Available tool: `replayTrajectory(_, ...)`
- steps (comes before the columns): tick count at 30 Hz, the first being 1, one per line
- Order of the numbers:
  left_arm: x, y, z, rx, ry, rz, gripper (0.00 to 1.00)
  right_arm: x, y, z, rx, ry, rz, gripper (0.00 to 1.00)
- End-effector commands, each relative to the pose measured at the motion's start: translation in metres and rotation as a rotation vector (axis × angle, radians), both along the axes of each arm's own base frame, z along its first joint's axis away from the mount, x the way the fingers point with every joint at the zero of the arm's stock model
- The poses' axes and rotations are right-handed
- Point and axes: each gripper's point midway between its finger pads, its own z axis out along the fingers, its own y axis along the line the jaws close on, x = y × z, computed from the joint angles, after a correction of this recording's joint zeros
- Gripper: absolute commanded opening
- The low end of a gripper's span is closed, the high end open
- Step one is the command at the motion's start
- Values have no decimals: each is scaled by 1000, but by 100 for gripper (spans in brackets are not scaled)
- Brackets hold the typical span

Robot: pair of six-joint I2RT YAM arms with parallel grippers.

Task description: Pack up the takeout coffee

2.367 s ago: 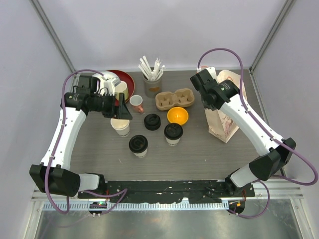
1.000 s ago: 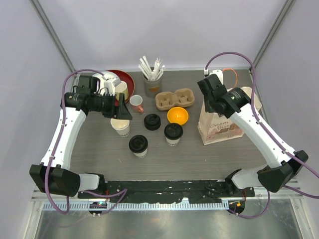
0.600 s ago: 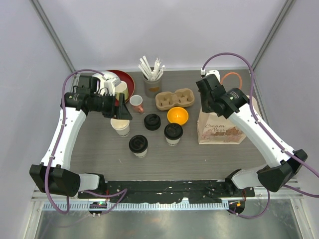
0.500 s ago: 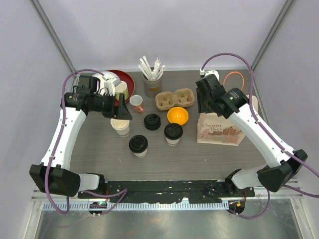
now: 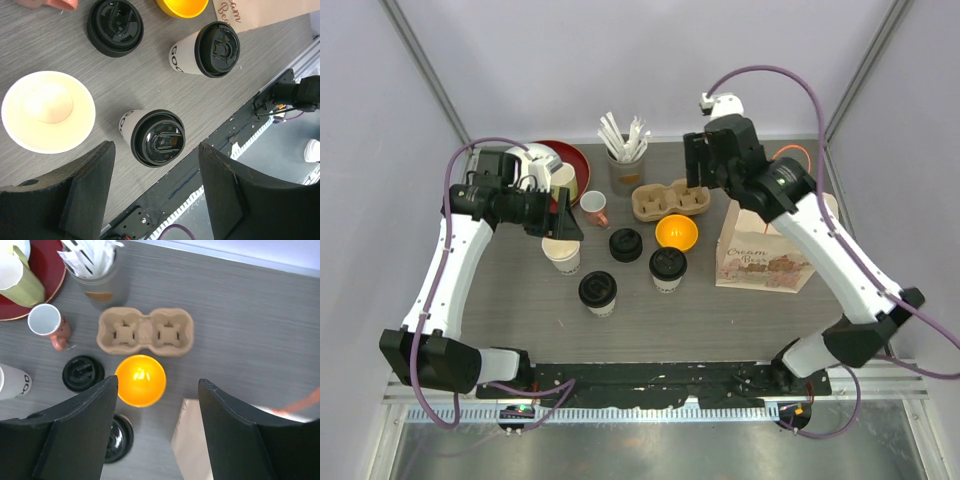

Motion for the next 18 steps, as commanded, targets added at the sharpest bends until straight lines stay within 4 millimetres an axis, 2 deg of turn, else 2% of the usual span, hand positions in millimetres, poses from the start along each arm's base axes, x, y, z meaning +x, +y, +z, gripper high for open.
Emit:
replayTrajectory(1, 8, 8, 12, 48, -65, 1, 72, 51, 50, -32, -36, 1, 66, 71)
replayTrajectory(2, 9, 9, 13, 52, -67, 1, 72, 65, 60, -53, -73, 40, 67, 71)
replayTrajectory(3, 9, 9, 11, 57, -60, 0, 73, 74, 63, -66, -98, 57, 58, 72)
replayTrajectory(4, 10, 10, 10, 64, -60, 2, 73, 80, 67, -76, -113, 73, 52, 73)
replayTrajectory(5, 10, 11, 10, 69, -62, 3, 73, 87, 72, -77, -116, 73, 57, 74)
replayTrajectory(6, 10, 12, 8, 74, -59, -1, 73, 98, 82, -107, -149, 122, 69, 74)
replayTrajectory(8, 11, 13, 6, 83, -52, 1, 73, 112, 91, -122, -166, 136, 79, 74)
replayTrajectory(9, 11, 13, 4, 87, -49, -2, 73, 119, 95, -144, -193, 169, 75, 74)
replayTrajectory(12, 12, 15, 2, 93, -43, 2, 73, 138, 92, -161, -191, 185, 24, 73)
replayTrajectory(13, 12, 15, 2, 96, -42, 0, 73, 146, 86, -177, -194, 211, 6, 71)
replayTrajectory(14, 12, 15, 1, 95, -39, -1, 73, 151, 88, -180, -176, 213, 7, 70)
replayTrajectory(18, 13, 15, -2, 100, -30, -2, 73, 163, 83, -209, -169, 262, -3, 68)
